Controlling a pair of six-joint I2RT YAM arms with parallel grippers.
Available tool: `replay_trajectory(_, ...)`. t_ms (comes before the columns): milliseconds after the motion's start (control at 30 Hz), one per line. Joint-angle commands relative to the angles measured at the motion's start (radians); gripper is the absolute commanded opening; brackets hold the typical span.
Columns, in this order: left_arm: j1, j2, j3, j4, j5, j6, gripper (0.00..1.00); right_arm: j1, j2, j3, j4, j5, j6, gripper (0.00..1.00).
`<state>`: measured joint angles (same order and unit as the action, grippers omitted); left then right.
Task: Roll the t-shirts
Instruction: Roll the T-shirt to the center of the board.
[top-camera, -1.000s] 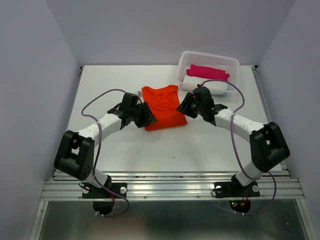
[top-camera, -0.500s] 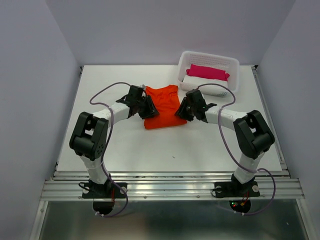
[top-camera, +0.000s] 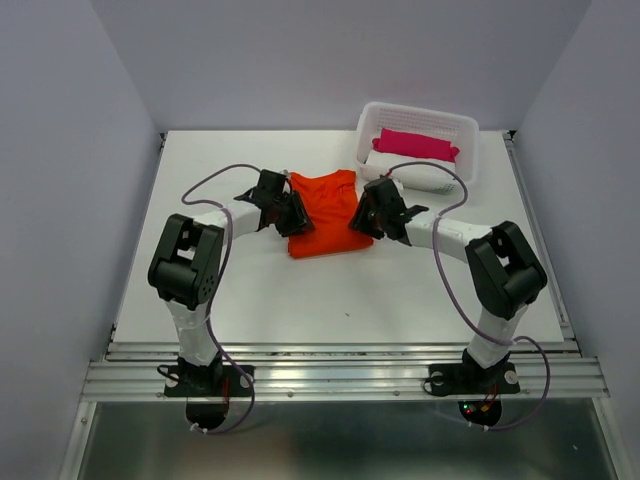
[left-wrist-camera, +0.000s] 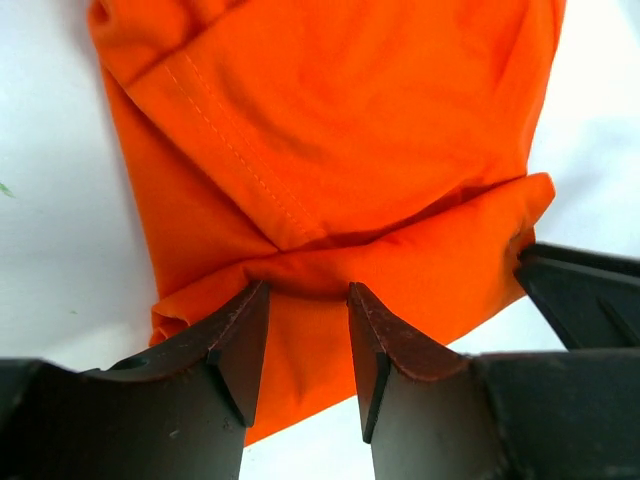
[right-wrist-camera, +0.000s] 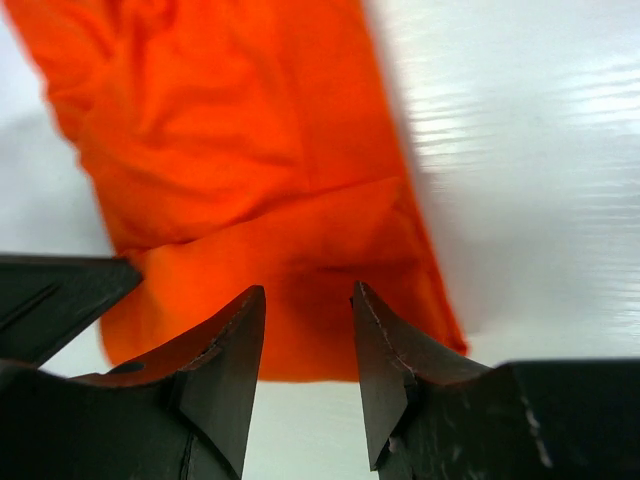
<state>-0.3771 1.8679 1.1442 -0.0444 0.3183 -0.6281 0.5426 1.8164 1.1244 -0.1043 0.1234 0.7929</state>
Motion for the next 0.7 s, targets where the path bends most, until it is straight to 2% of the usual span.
replay_trajectory(0, 0.026, -0.075, 0.075, -0.052, -0.013, 0.042, 0.48, 0.045, -0.074, 0.094, -0.003, 0.026, -0.047, 0.46)
replay_trajectory(233, 0.029, -0.168, 0.051, -0.101, -0.005, 0.021, 0.48, 0.063, 0.01, 0.118, 0.069, -0.233, 0.014, 0.46)
replay_trajectory(400, 0.027, -0.207, -0.029, -0.074, 0.056, -0.03, 0.48, 0.063, 0.023, 0.106, 0.133, -0.341, 0.037, 0.46)
replay_trajectory(500, 0.026, -0.19, -0.092, -0.011, 0.102, -0.057, 0.47, 0.063, 0.03, 0.114, 0.141, -0.392, 0.04, 0.47)
replay_trajectory(667, 0.027, -0.112, -0.119, 0.037, 0.093, -0.071, 0.44, 0.063, 0.078, 0.117, 0.144, -0.433, 0.054, 0.47)
